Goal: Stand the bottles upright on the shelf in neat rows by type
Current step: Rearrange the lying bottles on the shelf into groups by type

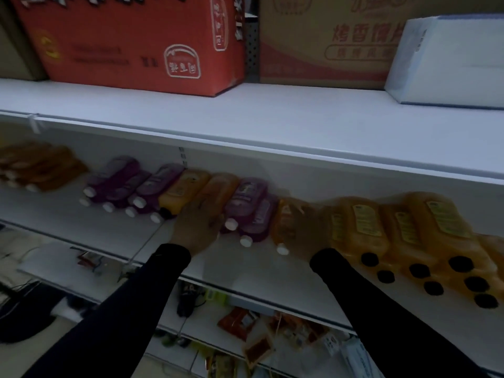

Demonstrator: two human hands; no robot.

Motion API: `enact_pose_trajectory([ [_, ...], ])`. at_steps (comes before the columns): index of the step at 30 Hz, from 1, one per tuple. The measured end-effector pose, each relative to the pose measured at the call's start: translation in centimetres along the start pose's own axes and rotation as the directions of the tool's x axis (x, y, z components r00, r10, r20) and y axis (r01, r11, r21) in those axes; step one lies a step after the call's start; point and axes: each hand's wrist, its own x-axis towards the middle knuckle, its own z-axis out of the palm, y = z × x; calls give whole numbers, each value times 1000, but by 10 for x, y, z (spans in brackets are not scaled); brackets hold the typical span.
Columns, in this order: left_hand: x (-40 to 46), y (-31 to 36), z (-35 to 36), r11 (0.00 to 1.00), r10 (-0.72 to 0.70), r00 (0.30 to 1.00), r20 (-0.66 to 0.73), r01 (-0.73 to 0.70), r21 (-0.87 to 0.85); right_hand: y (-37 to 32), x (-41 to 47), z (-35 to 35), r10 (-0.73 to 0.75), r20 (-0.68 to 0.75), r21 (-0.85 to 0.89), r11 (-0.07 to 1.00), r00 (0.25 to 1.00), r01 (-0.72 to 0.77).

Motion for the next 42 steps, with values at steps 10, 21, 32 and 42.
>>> enact_pose_trajectory([
  [10, 14, -84, -15, 972, -235, 972, -11, 235, 31, -32, 23, 35, 127, 125, -249, 964, 984, -93],
  [21, 45, -59, 23, 966, 124, 983, 136, -151, 211, -15, -26, 52, 236, 99, 37, 970, 967, -240],
  [32, 5, -35, 23, 935, -204, 977, 57, 212, -285, -20, -64, 38, 296, 131, 253, 913, 946, -321],
  [42, -15, -42, 13, 880, -226, 974, 14, 210, -427, -24, -77, 4, 269, -11, 461, 856, 963, -234],
])
